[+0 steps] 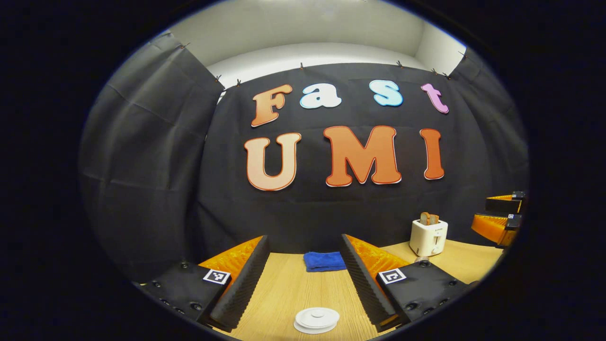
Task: Open the teacup lid with one hand, grasp the water bottle and pour water into the teacup with the other hand; after pouring, place the water bottle on the coaster and then close the teacup lid.
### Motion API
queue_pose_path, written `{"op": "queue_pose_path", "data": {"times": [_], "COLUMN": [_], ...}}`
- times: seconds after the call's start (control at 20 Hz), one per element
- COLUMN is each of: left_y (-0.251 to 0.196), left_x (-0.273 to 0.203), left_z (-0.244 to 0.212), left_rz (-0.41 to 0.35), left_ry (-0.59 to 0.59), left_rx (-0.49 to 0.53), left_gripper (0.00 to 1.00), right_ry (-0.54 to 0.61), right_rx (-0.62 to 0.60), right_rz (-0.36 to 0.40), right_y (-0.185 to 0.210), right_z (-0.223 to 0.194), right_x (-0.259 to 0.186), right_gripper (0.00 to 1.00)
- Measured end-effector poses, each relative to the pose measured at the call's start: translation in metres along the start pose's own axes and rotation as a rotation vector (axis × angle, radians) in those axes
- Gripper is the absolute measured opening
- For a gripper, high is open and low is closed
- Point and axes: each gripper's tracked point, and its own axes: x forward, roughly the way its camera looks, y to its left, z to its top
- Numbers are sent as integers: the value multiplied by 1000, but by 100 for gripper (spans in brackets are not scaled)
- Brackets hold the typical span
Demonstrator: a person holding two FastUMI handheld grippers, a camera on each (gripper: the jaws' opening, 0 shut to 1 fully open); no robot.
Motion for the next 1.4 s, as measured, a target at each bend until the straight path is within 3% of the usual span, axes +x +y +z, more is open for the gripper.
{"op": "queue_pose_path", "data": {"times": [0.45,1.15,1.4], "left_y": [-7,-36,-33], "left_x": [7,14,24], "left_z": [-67,-169,-202], "left_rz": [-34,-149,-128], "left_ry": [132,291,362], "left_rx": [8,7,27], "left_gripper": [96,98,99], "right_ry": [50,104,126], "right_rx": [43,61,62], "right_rz": [55,179,215], "right_y": [13,52,65], "right_z": [-32,-68,-79], "right_x": [2,0,4], "right_gripper": [99,99,99]}}
